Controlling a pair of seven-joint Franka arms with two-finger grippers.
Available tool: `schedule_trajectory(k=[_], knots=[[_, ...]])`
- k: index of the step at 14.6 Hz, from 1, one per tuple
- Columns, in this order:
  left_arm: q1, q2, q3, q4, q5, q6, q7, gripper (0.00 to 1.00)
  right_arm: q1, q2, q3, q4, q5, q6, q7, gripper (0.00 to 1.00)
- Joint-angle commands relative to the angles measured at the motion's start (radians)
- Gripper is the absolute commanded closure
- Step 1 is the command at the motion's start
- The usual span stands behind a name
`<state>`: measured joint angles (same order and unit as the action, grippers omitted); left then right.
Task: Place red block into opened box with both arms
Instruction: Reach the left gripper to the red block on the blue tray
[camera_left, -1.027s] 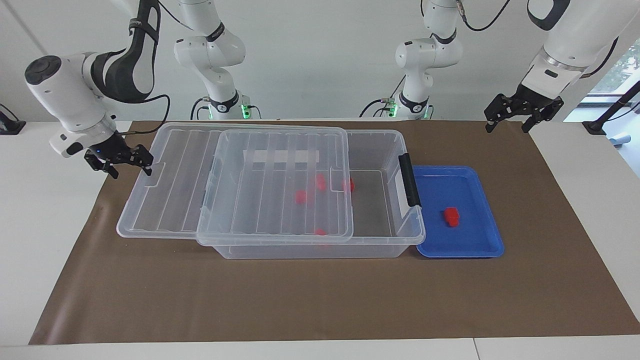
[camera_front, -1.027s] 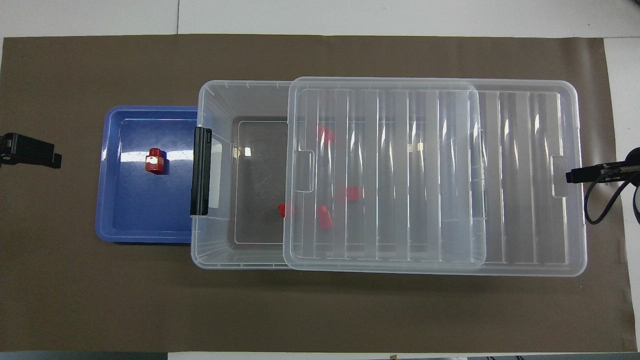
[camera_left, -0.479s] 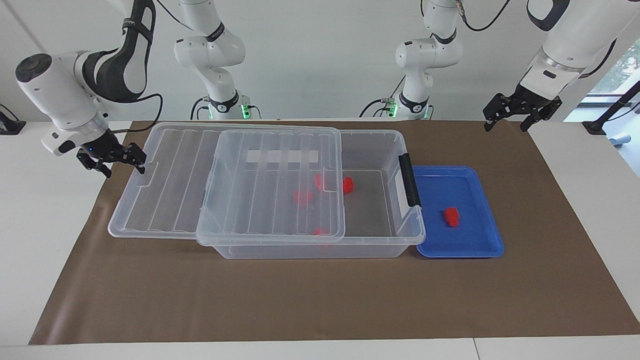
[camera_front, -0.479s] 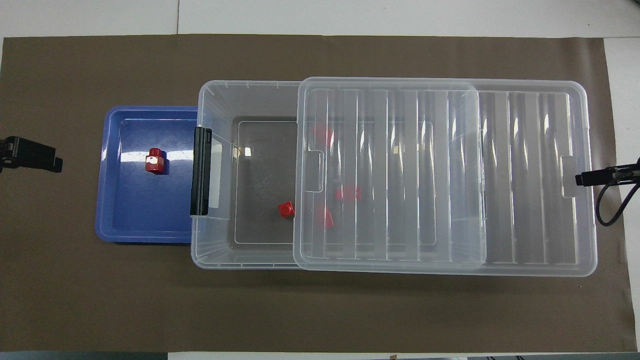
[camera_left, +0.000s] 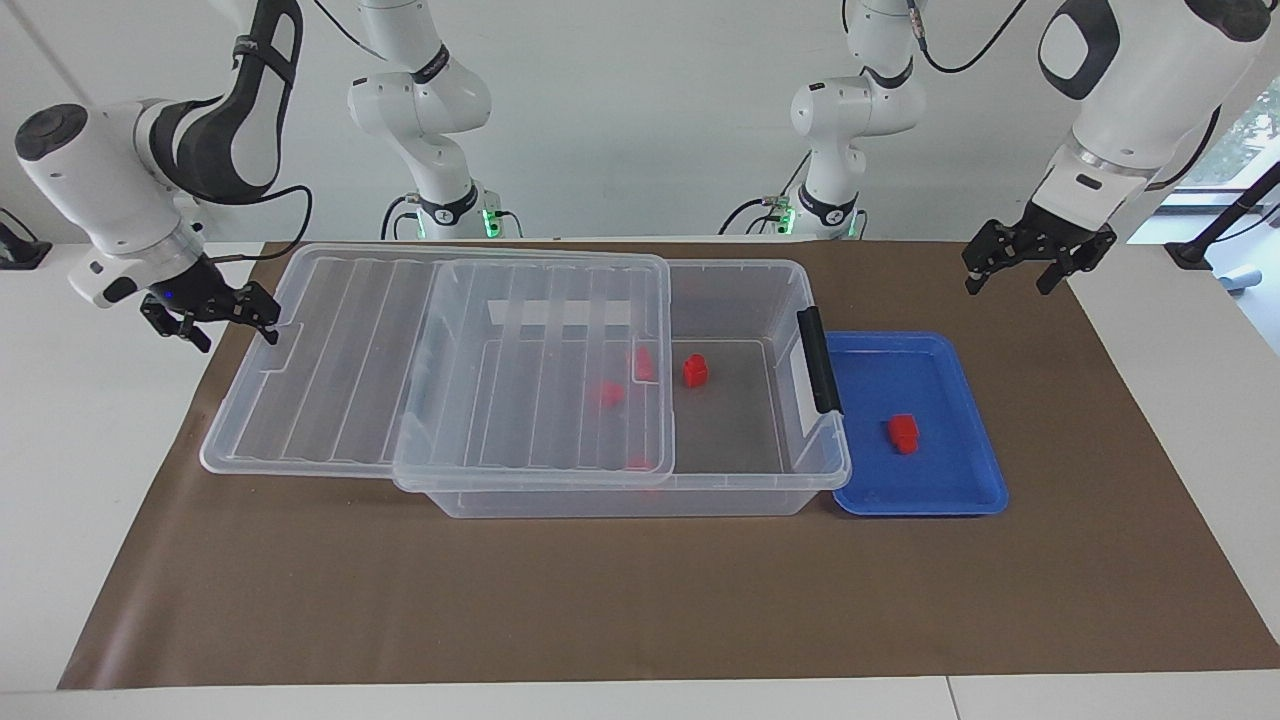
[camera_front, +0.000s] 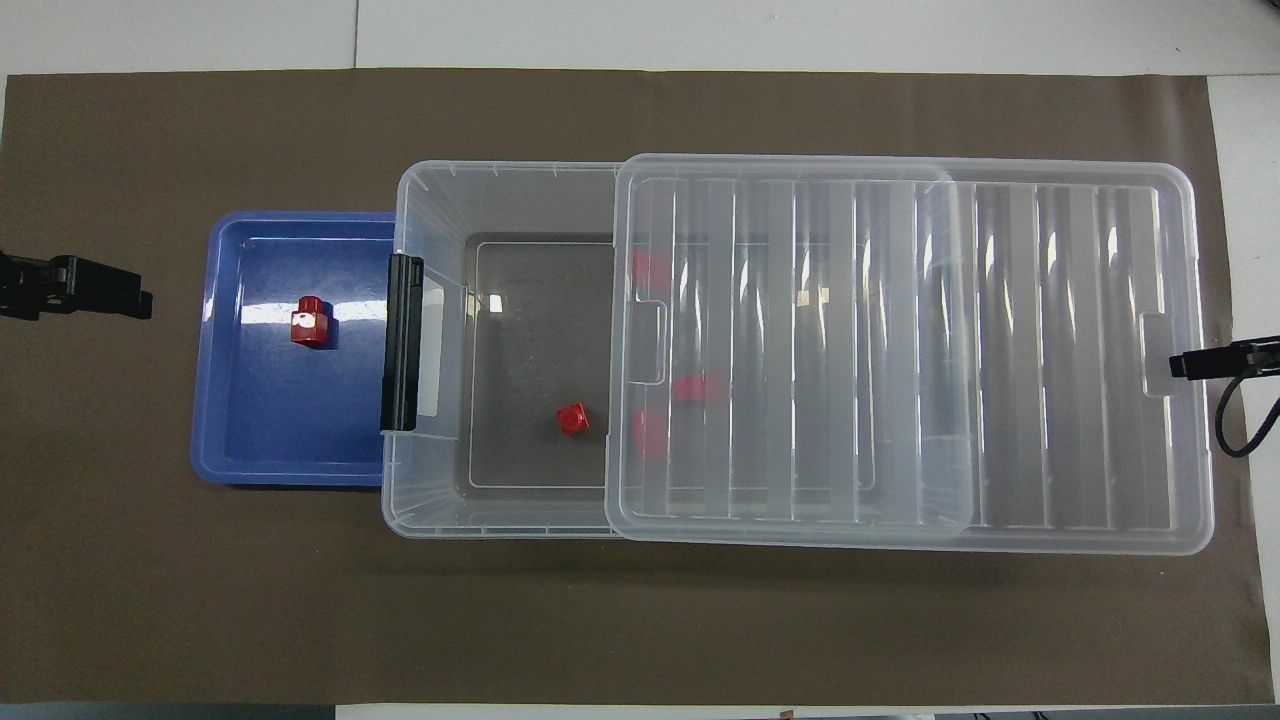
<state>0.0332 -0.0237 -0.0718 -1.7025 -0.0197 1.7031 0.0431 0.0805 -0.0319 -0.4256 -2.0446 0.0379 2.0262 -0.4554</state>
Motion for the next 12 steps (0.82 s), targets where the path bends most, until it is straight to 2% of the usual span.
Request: schedule_trajectory(k=[1, 5, 9, 12], knots=[[-0.003, -0.009, -0.006, -0.115, 0.017, 0.130, 0.011, 0.00, 0.001, -0.005, 0.005, 0.018, -0.015, -0.003, -0.017, 0.00], [-0.006, 0.034, -0.008, -0.229, 0.017, 0.300, 0.009, 0.00, 0.022, 0.023, 0.034, 0.156, -0.013, -0.137, 0.071, 0.00], [-0.039, 0.111, -0.008, -0.321, 0.017, 0.478, 0.006, 0.00, 0.077, 0.015, 0.060, 0.331, -0.015, -0.352, 0.214, 0.00], [-0.058, 0.154, -0.008, -0.387, 0.017, 0.614, 0.008, 0.00, 0.079, -0.015, 0.126, 0.369, -0.015, -0.449, 0.293, 0.00]])
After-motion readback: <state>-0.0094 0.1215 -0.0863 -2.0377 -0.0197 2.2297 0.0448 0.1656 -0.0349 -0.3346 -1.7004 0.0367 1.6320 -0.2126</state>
